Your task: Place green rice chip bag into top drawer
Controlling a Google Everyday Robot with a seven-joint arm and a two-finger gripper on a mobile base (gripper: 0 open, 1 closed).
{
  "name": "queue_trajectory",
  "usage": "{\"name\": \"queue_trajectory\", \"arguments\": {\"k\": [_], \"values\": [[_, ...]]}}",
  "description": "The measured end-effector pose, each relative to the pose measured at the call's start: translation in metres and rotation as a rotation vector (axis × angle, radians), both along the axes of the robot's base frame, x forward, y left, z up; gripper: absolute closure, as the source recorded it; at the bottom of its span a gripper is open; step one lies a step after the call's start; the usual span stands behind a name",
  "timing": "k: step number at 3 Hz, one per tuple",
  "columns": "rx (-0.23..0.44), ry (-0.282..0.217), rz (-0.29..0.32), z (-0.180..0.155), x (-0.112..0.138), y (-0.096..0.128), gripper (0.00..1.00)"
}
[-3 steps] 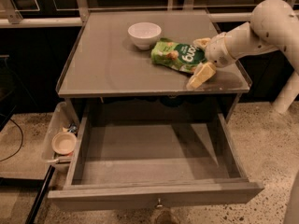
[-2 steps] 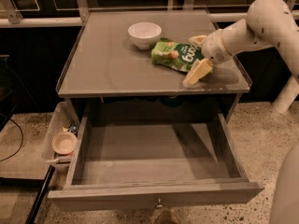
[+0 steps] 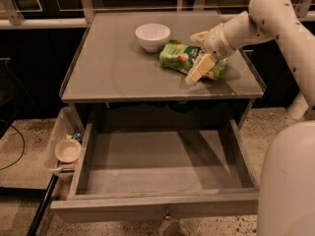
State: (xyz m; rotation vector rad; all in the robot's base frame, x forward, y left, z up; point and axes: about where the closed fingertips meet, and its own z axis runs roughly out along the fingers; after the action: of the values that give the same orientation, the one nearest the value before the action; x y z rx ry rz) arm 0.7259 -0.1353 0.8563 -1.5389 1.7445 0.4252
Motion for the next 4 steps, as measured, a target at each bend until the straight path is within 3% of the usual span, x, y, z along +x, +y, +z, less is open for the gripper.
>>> {"name": "queue_trajectory", "arguments": {"k": [1, 4], "values": [[0.000, -0.005, 0.001, 0.0027, 0.0014, 0.0004, 0.18], [0.000, -0.005, 0.001, 0.0026, 0.0014, 0.0005, 0.87]]}}
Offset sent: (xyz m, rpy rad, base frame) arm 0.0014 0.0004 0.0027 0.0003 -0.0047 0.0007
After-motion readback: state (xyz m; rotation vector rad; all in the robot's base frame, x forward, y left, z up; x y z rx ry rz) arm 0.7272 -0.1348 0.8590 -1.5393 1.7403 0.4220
